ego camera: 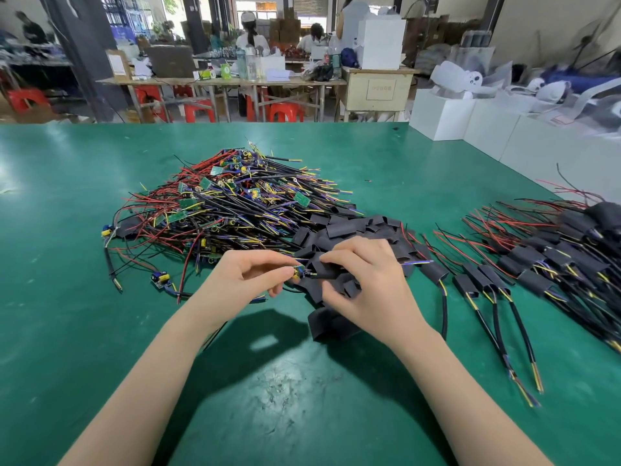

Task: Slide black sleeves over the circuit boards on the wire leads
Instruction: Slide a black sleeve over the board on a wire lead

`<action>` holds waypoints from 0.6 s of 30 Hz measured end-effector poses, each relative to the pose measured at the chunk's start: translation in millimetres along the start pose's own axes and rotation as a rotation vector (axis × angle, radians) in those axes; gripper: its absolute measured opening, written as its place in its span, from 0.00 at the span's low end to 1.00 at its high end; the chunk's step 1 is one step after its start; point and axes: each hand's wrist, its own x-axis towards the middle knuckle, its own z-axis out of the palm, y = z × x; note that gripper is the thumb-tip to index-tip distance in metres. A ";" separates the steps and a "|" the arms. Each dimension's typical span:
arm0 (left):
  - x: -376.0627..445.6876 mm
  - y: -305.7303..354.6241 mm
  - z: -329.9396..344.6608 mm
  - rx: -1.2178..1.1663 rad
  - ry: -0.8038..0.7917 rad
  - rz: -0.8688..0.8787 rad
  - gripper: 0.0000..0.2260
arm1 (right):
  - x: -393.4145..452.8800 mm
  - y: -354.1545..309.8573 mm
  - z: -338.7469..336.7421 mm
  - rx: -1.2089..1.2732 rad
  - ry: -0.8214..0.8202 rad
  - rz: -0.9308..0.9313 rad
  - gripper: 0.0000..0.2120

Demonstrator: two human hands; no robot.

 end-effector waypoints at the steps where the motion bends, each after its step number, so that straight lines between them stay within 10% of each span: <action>1: -0.3 -0.4 0.1 -0.018 -0.019 -0.014 0.07 | -0.3 -1.2 0.7 0.003 -0.003 -0.004 0.10; 18: 1.6 -4.7 0.4 -0.276 -0.063 -0.142 0.11 | 1.0 -3.6 -0.8 0.061 -0.048 -0.037 0.15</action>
